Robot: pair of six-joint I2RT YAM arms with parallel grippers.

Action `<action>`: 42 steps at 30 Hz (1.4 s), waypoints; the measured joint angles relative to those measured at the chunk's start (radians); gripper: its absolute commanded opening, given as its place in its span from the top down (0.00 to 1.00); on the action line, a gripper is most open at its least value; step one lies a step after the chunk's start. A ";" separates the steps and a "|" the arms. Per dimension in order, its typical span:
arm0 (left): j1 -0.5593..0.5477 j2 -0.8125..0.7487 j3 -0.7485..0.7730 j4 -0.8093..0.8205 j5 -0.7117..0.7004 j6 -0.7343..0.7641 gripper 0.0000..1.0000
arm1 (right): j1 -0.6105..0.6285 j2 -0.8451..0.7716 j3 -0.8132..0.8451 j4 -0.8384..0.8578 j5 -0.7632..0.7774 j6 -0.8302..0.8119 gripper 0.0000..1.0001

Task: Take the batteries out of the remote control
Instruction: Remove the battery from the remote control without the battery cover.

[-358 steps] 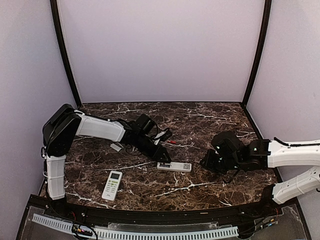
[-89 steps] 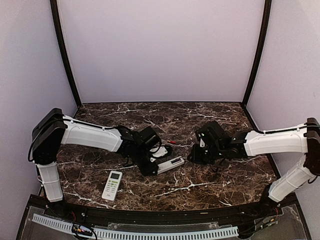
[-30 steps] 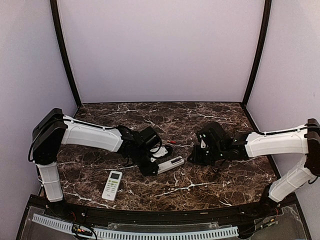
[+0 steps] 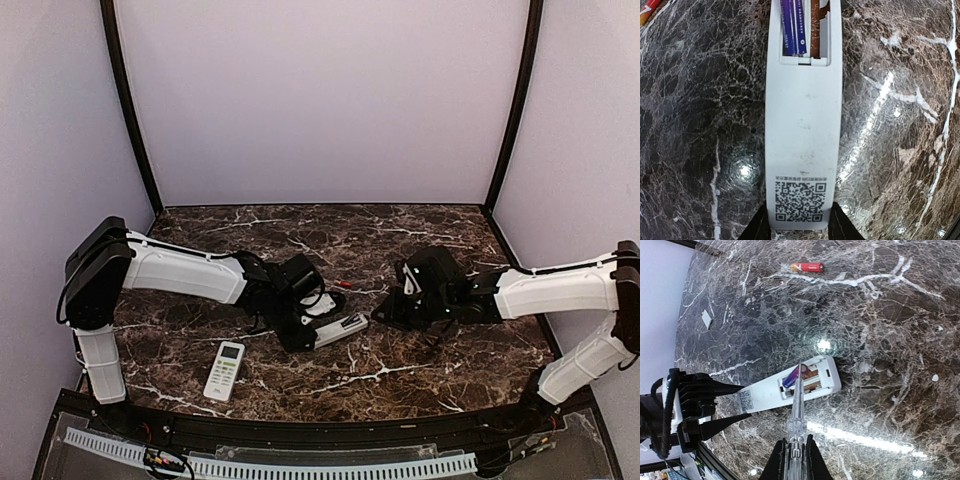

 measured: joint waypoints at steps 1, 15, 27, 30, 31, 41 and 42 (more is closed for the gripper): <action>0.000 0.000 0.000 0.000 0.000 0.001 0.81 | 0.000 0.000 0.000 0.008 -0.002 0.000 1.00; -0.002 0.002 0.003 -0.002 -0.004 0.001 0.81 | 0.010 0.021 0.000 0.043 -0.126 -0.004 1.00; -0.002 0.002 0.003 -0.002 -0.011 -0.003 0.72 | 0.010 0.006 0.000 0.041 -0.106 -0.008 1.00; -0.002 0.002 0.003 -0.002 -0.018 -0.008 0.64 | 0.010 -0.005 0.000 0.039 -0.100 -0.008 1.00; -0.002 0.002 0.003 -0.002 -0.022 -0.010 0.62 | 0.010 -0.008 0.000 0.037 -0.098 -0.008 1.00; -0.006 0.000 0.003 0.009 -0.068 -0.037 0.35 | 0.010 -0.072 0.000 0.018 -0.058 -0.009 1.00; -0.006 -0.002 0.002 0.016 -0.069 -0.041 0.34 | 0.010 -0.078 0.000 0.017 -0.053 -0.009 1.00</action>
